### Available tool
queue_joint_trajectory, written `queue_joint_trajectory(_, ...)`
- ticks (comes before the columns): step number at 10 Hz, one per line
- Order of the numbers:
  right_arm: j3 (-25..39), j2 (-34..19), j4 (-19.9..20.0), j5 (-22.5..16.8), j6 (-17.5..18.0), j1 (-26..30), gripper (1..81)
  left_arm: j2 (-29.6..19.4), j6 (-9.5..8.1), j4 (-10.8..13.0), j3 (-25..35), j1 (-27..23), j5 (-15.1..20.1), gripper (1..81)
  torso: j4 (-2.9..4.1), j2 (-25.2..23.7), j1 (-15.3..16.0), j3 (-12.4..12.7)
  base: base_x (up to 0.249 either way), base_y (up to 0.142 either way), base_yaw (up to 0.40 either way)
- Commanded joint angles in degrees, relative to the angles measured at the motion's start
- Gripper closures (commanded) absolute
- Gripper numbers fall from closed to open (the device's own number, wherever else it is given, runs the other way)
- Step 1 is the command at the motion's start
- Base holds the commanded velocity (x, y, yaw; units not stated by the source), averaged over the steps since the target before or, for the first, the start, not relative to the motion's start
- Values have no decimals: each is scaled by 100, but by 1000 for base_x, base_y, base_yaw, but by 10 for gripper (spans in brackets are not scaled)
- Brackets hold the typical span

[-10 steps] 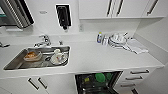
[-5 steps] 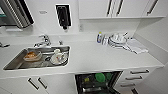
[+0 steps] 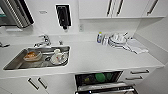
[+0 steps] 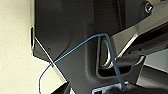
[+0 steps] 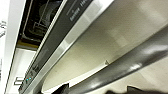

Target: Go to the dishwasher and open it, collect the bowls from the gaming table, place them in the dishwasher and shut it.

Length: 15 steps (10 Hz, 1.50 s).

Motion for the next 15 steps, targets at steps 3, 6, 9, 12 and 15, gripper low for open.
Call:
queue_joint_trajectory(3,4,-103,-621,198,81,-436,10,25,149,57,-69,19,226,10,0,0,0,0,0,0,0)
queue_joint_trajectory(6,-716,143,-1667,162,81,-1385,10,-80,149,-4,-86,-77,234,10,0,0,0,0,0,0,0)
queue_joint_trajectory(9,-1893,643,-2467,189,81,-2229,10,-168,149,-4,-87,-112,235,10,0,0,0,0,0,0,0)
queue_joint_trajectory(12,-2562,916,-2793,92,90,-2739,10,-352,149,-13,-104,-130,235,10,0,0,0,0,0,0,0)
queue_joint_trajectory(15,-3764,1478,-2802,-40,19,-3240,10,-423,149,-30,-201,-183,402,10,0,0,0,2,0,0,0)
